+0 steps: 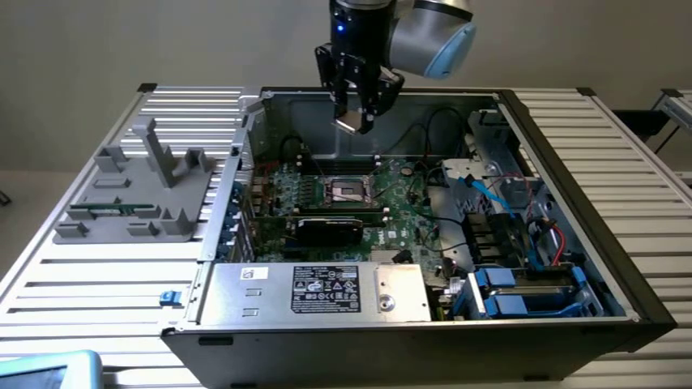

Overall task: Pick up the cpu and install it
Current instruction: 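Place the cpu into insertion slot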

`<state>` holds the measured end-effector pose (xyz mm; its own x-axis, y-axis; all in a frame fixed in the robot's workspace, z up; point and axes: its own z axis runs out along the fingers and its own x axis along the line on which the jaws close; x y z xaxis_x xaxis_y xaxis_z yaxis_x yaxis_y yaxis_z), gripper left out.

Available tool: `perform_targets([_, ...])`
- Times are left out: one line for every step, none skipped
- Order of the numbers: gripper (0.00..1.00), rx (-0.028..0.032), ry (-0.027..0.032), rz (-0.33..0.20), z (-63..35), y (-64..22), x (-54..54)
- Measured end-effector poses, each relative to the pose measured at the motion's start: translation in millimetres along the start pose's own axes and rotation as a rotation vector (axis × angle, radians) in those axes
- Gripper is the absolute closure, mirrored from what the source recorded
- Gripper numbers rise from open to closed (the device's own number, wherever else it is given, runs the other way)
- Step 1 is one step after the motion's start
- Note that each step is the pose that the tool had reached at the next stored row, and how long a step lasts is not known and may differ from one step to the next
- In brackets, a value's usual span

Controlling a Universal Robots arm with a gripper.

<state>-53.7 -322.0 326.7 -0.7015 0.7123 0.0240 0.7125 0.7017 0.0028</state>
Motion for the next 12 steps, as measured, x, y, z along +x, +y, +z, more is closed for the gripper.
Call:
perform_targets([0.44, -0.0004, -0.0001, 0.017, 0.2, 0.0, 0.0])
perform_targets([0.44, -0.0009, -0.0001, 0.035, 0.4, 0.0, 0.0])
perform_targets([0.44, -0.0013, -0.0001, 0.052, 0.7, 0.0, 0.0])
perform_targets([0.44, -0.0017, -0.0002, 0.069, 0.9, 0.0, 0.0])
perform_targets([0.44, -0.0021, -0.0002, 0.086, 1.1, 0.0, 0.0])
perform_targets([0.44, -0.0024, -0.0003, 0.103, 1.3, 0.0, 0.0])
perform_targets([0.44, -0.0029, -0.0003, 0.120, 1.5, 0.0, 0.0])
perform_targets([0.44, -0.0033, -0.0004, 0.137, 1.8, 0.0, 0.0])
perform_targets([0.44, -0.0037, -0.0005, 0.154, 2.0, 0.0, 0.0])
perform_targets([0.44, -0.0041, -0.0005, 0.171, 2.2, 0.0, -0.1])
perform_targets([0.44, -0.0045, -0.0006, 0.189, 2.4, 0.0, -0.1])
perform_targets([0.44, -0.0049, -0.0006, 0.205, 2.5, 0.0, -0.1])
